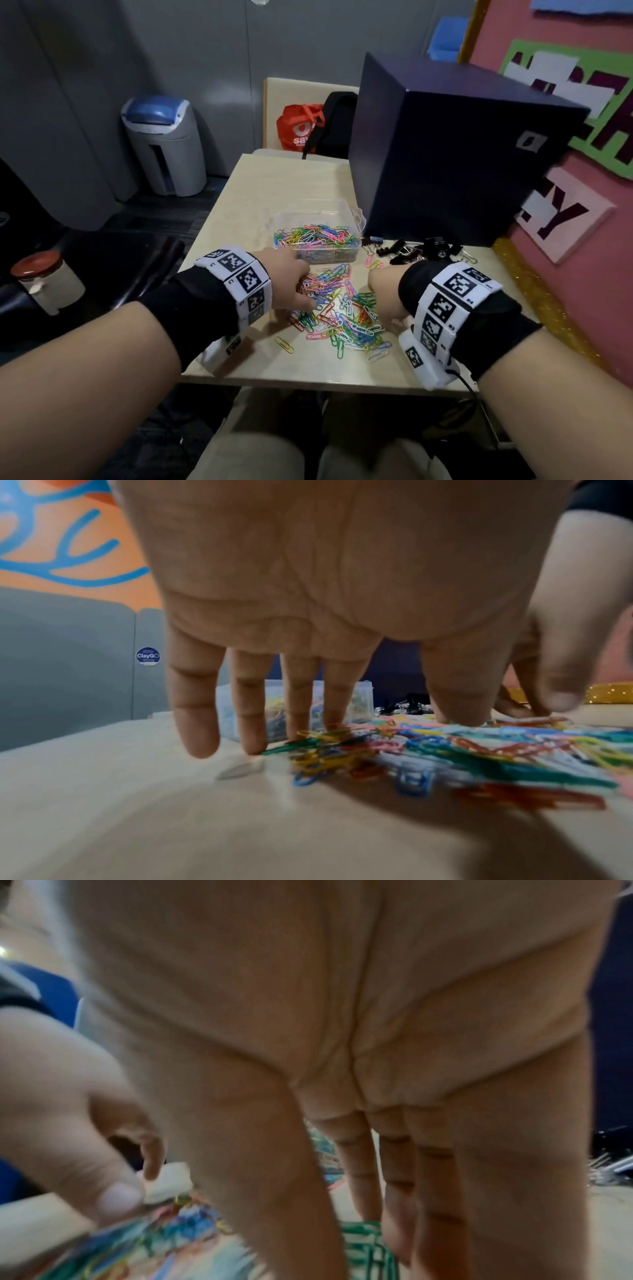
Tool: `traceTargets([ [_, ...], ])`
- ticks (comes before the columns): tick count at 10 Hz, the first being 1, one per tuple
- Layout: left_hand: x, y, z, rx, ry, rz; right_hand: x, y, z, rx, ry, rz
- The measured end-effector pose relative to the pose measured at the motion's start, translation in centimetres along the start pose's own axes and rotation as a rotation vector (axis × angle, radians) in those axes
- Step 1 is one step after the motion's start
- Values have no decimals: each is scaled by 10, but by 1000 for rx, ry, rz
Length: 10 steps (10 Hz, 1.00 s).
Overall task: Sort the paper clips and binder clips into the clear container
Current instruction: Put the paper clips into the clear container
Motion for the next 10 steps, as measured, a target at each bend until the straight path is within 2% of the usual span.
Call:
traceTargets([
  [1,4,-2,-3,-31,-73,-7,10,10,-14,-36,-51,-84],
  [2,7,-1,5,41,-51,-8,16,20,-19,-57,-172,-117],
  [3,4,0,10,82,-22,1,19,28,-16,-30,-43,-219],
  [4,3,1,3,58,-50,-14,19,29,-7,18,79,-261],
  [6,2,8,-17,-41,-125,-34,29,26,11,134,140,-190],
  [7,8,14,-19,-34,-134,-66,36,27,0,63,111,-248],
  [9,1,19,-30,-46,-25,-1,24,34,12,69,177,-267],
  [10,2,12,-33,-104,-102,44,28,25,19,129,144,-248],
])
Point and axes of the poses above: each hand's wrist, its own y-axis towards the middle knuckle, its own x-axis out of the back of the hand, z = x × y, the point moved 10 cm from there along y, towards the middle knuckle, and after that the axes turned 5 degrees about -y, right-handed, at the moved point
